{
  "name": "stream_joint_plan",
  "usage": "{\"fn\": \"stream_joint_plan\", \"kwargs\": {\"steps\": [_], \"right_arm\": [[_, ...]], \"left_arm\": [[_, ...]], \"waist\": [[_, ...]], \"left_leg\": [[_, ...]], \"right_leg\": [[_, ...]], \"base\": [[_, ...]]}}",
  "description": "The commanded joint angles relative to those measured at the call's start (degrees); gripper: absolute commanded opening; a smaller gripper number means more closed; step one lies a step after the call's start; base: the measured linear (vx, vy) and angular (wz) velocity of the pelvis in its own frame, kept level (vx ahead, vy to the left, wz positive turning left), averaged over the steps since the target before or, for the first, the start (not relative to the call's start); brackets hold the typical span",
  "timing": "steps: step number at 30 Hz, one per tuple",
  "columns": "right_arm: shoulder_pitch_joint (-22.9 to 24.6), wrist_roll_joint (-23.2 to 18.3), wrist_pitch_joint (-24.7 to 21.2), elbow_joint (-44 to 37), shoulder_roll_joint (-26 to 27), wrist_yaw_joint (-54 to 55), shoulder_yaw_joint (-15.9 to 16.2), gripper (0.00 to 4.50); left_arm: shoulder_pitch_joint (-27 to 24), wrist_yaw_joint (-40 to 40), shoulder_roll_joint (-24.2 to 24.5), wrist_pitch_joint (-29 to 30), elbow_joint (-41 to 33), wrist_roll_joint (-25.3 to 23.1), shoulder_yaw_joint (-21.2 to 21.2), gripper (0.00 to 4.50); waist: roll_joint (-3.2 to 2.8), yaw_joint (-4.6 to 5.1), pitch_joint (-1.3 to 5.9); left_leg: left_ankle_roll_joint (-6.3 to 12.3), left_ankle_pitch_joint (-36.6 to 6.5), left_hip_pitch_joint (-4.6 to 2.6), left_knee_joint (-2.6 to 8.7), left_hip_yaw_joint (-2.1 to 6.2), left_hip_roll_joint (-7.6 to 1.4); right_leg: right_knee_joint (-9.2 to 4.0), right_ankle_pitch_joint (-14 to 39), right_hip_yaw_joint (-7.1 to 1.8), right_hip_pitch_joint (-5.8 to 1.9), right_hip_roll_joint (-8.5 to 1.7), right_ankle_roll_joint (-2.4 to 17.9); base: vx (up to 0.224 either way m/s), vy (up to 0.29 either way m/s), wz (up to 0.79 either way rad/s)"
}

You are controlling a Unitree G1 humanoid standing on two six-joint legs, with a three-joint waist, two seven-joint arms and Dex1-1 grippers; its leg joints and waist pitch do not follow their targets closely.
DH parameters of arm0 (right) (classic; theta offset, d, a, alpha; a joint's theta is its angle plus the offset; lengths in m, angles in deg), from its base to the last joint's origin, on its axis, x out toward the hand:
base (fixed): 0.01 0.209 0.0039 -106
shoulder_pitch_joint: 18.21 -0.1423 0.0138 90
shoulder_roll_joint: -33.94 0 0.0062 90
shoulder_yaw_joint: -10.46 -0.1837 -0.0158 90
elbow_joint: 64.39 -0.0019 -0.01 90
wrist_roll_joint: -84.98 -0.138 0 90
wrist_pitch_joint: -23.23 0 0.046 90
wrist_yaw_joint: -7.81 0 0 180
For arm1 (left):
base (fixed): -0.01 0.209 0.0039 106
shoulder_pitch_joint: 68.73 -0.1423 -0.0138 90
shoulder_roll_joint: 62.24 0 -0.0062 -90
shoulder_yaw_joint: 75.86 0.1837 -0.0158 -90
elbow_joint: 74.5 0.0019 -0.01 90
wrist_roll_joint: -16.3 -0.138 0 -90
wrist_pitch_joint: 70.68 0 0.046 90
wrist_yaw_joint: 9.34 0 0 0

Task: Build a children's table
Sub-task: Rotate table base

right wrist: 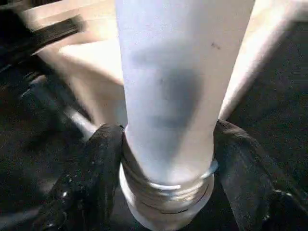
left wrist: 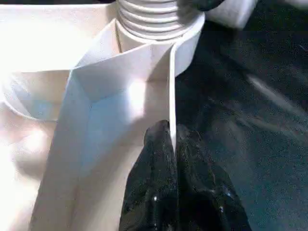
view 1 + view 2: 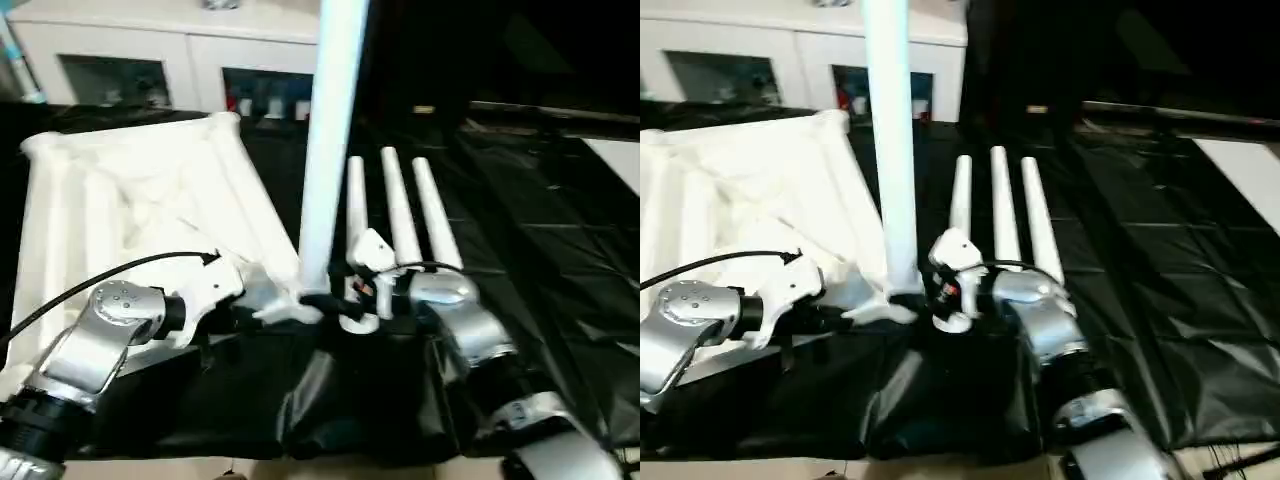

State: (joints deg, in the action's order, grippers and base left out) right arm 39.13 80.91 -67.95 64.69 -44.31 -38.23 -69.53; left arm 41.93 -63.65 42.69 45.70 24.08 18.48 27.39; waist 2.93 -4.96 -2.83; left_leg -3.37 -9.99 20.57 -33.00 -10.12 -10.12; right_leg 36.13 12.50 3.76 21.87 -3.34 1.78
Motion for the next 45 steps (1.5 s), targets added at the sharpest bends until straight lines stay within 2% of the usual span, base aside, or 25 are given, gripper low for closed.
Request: {"fn": "stream_joint_plan", "kwargs": {"steps": [1, 2, 3, 5, 6, 7, 8, 9, 10, 12, 16, 19, 20, 21, 23, 25, 27, 28, 29, 30, 31, 32, 35, 37, 45], "right_arm": [[1.2, 0.9, -2.8, 2.8, 4.0, 6.2, 1.0, 2.59], [1.4, 0.7, -3.2, 3.3, 5.2, 8.6, 0.3, 2.59], [1.4, 0.6, -3.4, 3.7, 6.0, 10.1, -0.1, 2.59], [1.1, 0.4, -4.2, 5.7, 8.1, 15.3, -1.5, 2.57], [1.1, 0.4, -4.2, 5.7, 8.1, 15.3, -1.5, 2.57], [0.2, 0.5, -4.3, 8.5, 10.2, 21.1, -3.0, 2.56], [0.0, 0.7, -4.3, 9.0, 10.6, 22.2, -3.3, 2.56], [-0.1, 0.7, -4.3, 9.2, 10.8, 22.7, -3.4, 2.55], [-1.0, 0.9, -4.2, 11.1, 12.3, 25.8, -4.6, 2.55], [-1.7, 1.0, -4.0, 12.2, 13.2, 27.1, -5.2, 2.54], [-2.5, 1.0, -3.2, 12.7, 13.6, 26.6, -5.3, 2.54], [-2.5, -0.7, -2.8, 11.8, 13.8, 23.8, -6.2, 2.54], [-2.5, -1.1, -2.9, 11.7, 13.8, 23.2, -6.4, 3.09], [-2.6, -1.4, -3.2, 11.7, 13.8, 23.0, -6.7, 3.22], [-2.7, -1.4, -3.3, 11.8, 13.8, 22.7, -6.9, 3.28], [-2.9, -0.9, -2.9, 12.1, 13.5, 22.3, -6.8, 3.56], [-3.0, -0.5, -2.0, 12.0, 13.2, 21.7, -6.6, 3.67], [-3.0, -0.8, -1.9, 11.8, 13.2, 20.9, -6.6, 3.87], [-3.0, -1.1, -1.9, 11.6, 13.1, 20.3, -6.8, 3.87], [-3.0, -1.1, -1.9, 11.5, 13.1, 20.2, -6.8, 3.48], [-3.0, -1.6, -2.0, 11.4, 12.9, 19.7, -7.0, 3.38], [-3.0, -1.6, -2.0, 11.4, 12.9, 19.6, -7.0, 3.38], [-3.1, -1.9, -1.9, 11.4, 12.8, 19.0, -7.3, 3.24], [-3.2, -1.9, -1.8, 11.5, 12.9, 18.6, -7.6, 2.97], [-3.8, -1.8, -0.8, 11.9, 12.2, 17.5, -8.0, 2.45]], "left_arm": [[2.7, 6.3, -5.2, 1.7, 0.5, 0.4, -0.2, 0.0], [3.5, 9.0, -7.0, 2.9, 1.3, 0.1, -0.7, 0.0], [3.9, 10.6, -8.1, 3.7, 1.8, -0.2, -1.1, 0.0], [5.1, 14.6, -11.0, 5.8, 3.4, -0.9, -1.4, 0.0], [5.1, 14.6, -11.0, 5.8, 3.4, -0.9, -1.4, 0.0], [6.8, 19.5, -14.4, 7.5, 5.9, -2.4, -1.5, 0.0], [7.1, 20.4, -15.0, 7.8, 6.4, -2.8, -1.5, 0.0], [7.3, 20.8, -15.3, 7.9, 6.5, -3.0, -1.5, 0.0], [8.3, 23.2, -17.9, 8.7, 8.2, -4.1, -1.0, 0.0], [8.8, 24.2, -19.3, 9.3, 9.1, -4.7, -0.4, 0.0], [8.9, 24.0, -19.3, 9.7, 9.3, -5.0, 0.0, 0.0], [8.4, 22.1, -18.1, 8.5, 8.8, -5.1, 0.5, 0.0], [8.3, 21.7, -17.8, 8.1, 8.7, -5.1, 0.6, 0.0], [8.1, 21.0, -17.4, 8.2, 8.4, -5.1, 0.7, 0.0], [7.8, 20.1, -16.9, 7.9, 7.8, -5.3, 1.1, 0.0], [7.0, 18.7, -15.9, 7.9, 6.7, -5.3, 1.6, 0.0], [6.2, 17.7, -14.9, 8.0, 5.6, -5.2, 1.8, 0.0], [6.0, 17.7, -14.7, 8.1, 5.4, -5.1, 1.8, 0.0], [5.8, 17.5, -14.5, 8.0, 5.1, -5.1, 1.9, 0.0], [5.8, 17.5, -14.4, 8.0, 5.1, -5.1, 1.9, 0.0], [5.4, 17.1, -13.8, 7.9, 4.8, -5.0, 2.1, 0.0], [5.4, 17.1, -13.7, 7.8, 4.7, -5.0, 2.1, 0.0], [5.1, 16.6, -13.2, 7.8, 4.5, -5.1, 2.2, 0.0], [5.0, 16.3, -12.9, 7.7, 4.3, -5.1, 2.3, 0.0], [4.8, 15.3, -11.7, 7.2, 4.0, -5.4, 2.4, 0.0]], "waist": [[-0.95, 0.0, 2.6], [-0.82, -0.11, 2.63], [-0.67, -0.15, 2.69], [-0.8, -0.23, 2.68], [-0.75, -0.19, 2.65], [-0.76, -0.1, 2.71], [-0.81, -0.27, 2.73], [-0.79, -0.19, 2.71], [-0.93, -0.23, 2.74], [-0.99, -0.31, 2.74], [-1.02, -0.24, 2.83], [-1.03, -0.19, 2.76], [-1.09, -0.19, 2.71], [-1.08, -0.16, 2.7], [-1.08, -0.09, 2.71], [-1.0, 0.25, 2.62], [-1.09, 0.28, 2.6], [-1.01, 0.34, 2.66], [-1.11, 0.34, 2.81], [-1.11, 0.34, 2.81], [-0.99, 0.37, 2.78], [-1.07, 0.32, 2.79], [-1.12, 0.31, 2.87], [-1.18, 0.41, 2.79], [-1.16, 0.79, 2.58]], "left_leg": [[-2.01, -15.5, -1.16, 4.21, 1.33, -3.51], [-2.28, -16.0, -1.12, 4.25, 1.43, -3.41], [-2.2, -15.9, -1.11, 4.22, 1.43, -3.44], [-1.9, -14.9, -0.98, 4.27, 1.5, -3.41], [-1.78, -15.1, -1.0, 4.3, 1.47, -3.32], [-1.82, -15.0, -1.02, 4.3, 1.44, -3.32], [-1.77, -15.1, -1.2, 4.23, 1.49, -3.32], [-1.69, -15.2, -1.06, 4.24, 1.45, -3.26], [-1.66, -15.5, -1.14, 4.25, 1.48, -3.31], [-1.58, -15.9, -1.12, 4.29, 1.53, -3.25], [-1.07, -16.3, -0.91, 4.43, 1.64, -3.28], [-0.94, -17.7, -0.98, 4.48, 1.68, -3.23], [-0.84, -18.4, -1.02, 4.55, 1.75, -3.28], [-0.89, -18.6, -1.01, 4.57, 1.75, -3.29], [-0.87, -18.7, -0.74, 4.69, 1.88, -3.31], [-1.04, -18.4, -0.29, 4.94, 2.09, -3.3], [-1.2, -19.5, -0.56, 4.84, 2.07, -3.29], [-1.1, -19.1, -0.53, 4.81, 2.08, -3.28], [-0.98, -18.0, -0.45, 4.84, 2.06, -3.32], [-0.98, -18.0, -0.45, 4.84, 2.06, -3.32], [-0.64, -16.7, -0.5, 4.83, 1.84, -3.34], [-0.52, -16.6, -0.61, 4.77, 1.78, -3.35], [-0.35, -16.0, -0.68, 4.67, 1.65, -3.3], [-0.44, -16.1, -0.66, 4.81, 1.68, -3.36], [-0.69, -18.1, -0.73, 4.94, 1.77, -3.35]], "right_leg": [[-5.06, 14.3, -3.63, -1.89, -5.61, 10.9], [-5.3, 17.3, -3.65, -1.96, -5.77, 9.8], [-5.4, 17.8, -3.73, -1.93, -5.85, 9.4], [-5.47, 17.4, -3.71, -1.8, -5.74, 8.7], [-5.53, 17.6, -3.68, -1.76, -5.63, 8.5], [-5.48, 17.2, -3.69, -1.7, -5.57, 8.5], [-5.62, 17.4, -3.66, -1.64, -5.71, 8.3], [-5.58, 17.5, -3.66, -1.68, -5.64, 8.2], [-5.72, 17.8, -3.66, -1.57, -5.67, 7.9], [-5.8, 18.0, -3.61, -1.59, -5.62, 7.4], [-5.78, 17.4, -3.55, -1.66, -5.62, 7.0], [-6.06, 19.5, -3.58, -1.52, -5.7, 6.5], [-6.19, 20.5, -3.58, -1.46, -5.76, 6.3], [-6.2, 20.8, -3.57, -1.42, -5.71, 6.2], [-6.3, 21.5, -3.55, -1.52, -5.87, 6.1], [-6.2, 22.2, -3.37, -1.76, -5.79, 5.9], [-6.55, 24.3, -3.47, -1.45, -5.97, 5.5], [-6.58, 24.4, -3.54, -1.49, -6.02, 5.6], [-6.4, 22.6, -3.54, -1.61, -5.91, 5.8], [-6.4, 22.6, -3.54, -1.61, -5.91, 5.8], [-6.13, 19.2, -3.59, -1.49, -5.65, 6.7], [-6.03, 18.3, -3.59, -1.49, -5.67, 7.3], [-5.99, 17.2, -3.64, -1.52, -5.67, 7.8], [-5.87, 16.4, -3.57, -1.53, -5.51, 8.2], [-6.33, 20.3, -3.63, -1.33, -5.64, 7.6]], "base": [[0.0, 0.0, 0.0], [0.0, 0.0, 0.0], [0.0, 0.0, 0.0], [0.0, 0.0, 0.0], [0.0, 0.0, 0.0], [0.0, 0.0, 0.0], [0.0, 0.0, 0.0], [0.0, 0.0, 0.0], [0.0, 0.0, 0.0], [0.0, 0.0, 0.0], [0.0, 0.0, 0.0], [0.0, 0.0, 0.0], [0.0, 0.0, 0.0], [0.0, 0.0, 0.0], [0.0, 0.0, 0.0], [0.0, 0.0, 0.0], [0.0, 0.0, 0.0], [0.0, 0.0, 0.0], [0.0, 0.0, 0.0], [0.0, 0.0, 0.0], [0.0, 0.0, 0.0], [0.0, 0.0, 0.0], [0.0, 0.0, 0.0], [0.0, 0.0, 0.0], [0.0, 0.0, 0.0]]}}
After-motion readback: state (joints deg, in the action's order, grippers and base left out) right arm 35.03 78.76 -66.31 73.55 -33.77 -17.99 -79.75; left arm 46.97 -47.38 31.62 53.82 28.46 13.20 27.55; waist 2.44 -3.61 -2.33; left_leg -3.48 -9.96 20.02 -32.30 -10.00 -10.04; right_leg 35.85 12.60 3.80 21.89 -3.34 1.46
